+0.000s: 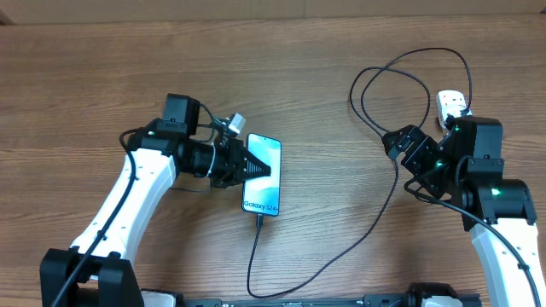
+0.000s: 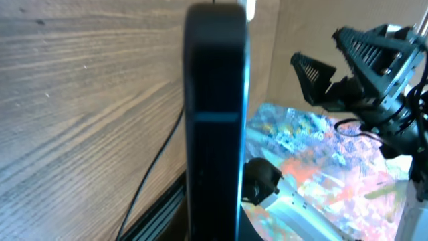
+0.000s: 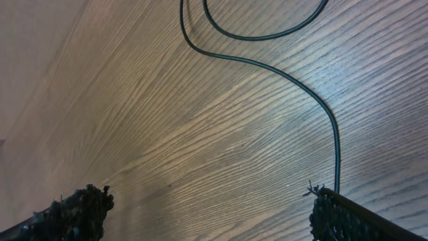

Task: Plug charger to phone and switch on socket

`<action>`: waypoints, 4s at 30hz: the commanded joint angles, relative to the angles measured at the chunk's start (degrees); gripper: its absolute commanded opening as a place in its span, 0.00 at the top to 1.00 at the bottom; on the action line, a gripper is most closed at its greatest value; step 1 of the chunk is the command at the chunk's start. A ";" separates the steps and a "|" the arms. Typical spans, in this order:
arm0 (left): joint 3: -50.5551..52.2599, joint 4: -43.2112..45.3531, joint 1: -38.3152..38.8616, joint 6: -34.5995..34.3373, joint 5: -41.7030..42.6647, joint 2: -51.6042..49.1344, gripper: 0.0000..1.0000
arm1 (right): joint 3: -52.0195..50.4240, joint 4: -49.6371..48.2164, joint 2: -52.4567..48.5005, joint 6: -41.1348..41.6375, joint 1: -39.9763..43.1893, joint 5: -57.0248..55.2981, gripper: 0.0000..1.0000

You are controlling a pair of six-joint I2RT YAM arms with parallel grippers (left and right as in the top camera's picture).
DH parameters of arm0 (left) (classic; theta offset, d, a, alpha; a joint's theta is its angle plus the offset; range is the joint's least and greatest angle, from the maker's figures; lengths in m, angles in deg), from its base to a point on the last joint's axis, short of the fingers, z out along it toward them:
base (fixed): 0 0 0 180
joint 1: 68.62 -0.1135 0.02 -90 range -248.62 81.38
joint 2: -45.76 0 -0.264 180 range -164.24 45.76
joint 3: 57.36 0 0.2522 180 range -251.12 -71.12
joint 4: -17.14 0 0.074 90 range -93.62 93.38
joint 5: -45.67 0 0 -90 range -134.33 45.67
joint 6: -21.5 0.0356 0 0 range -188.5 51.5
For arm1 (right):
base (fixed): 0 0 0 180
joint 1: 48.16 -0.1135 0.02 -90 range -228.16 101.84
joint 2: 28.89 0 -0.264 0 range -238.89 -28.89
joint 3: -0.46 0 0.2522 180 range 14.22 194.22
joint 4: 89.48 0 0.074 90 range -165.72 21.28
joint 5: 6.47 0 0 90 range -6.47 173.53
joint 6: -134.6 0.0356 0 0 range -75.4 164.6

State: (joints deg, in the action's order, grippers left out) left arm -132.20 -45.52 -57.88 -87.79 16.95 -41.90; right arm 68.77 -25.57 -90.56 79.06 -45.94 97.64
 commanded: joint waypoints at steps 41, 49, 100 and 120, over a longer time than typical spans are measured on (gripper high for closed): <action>-0.15 17.86 24.35 -12.02 8.87 0.79 0.96 | 1.14 -0.11 0.52 -0.66 0.11 -0.79 0.00; -0.13 17.90 24.55 -11.91 8.85 0.79 0.96 | 1.14 -0.11 0.52 -0.66 0.11 -0.79 0.00; -0.13 -2.10 24.57 -23.69 -42.97 0.76 0.96 | 1.14 -0.11 0.52 -0.66 0.11 -0.79 0.00; -0.02 -2.19 24.55 -27.76 -56.00 0.02 0.96 | 1.14 -0.11 0.52 -0.66 0.11 -0.79 0.00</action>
State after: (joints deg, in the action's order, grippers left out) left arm -132.20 -47.86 -33.71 -113.67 -35.07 -41.90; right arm 68.77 -25.57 -90.56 79.04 -45.94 97.64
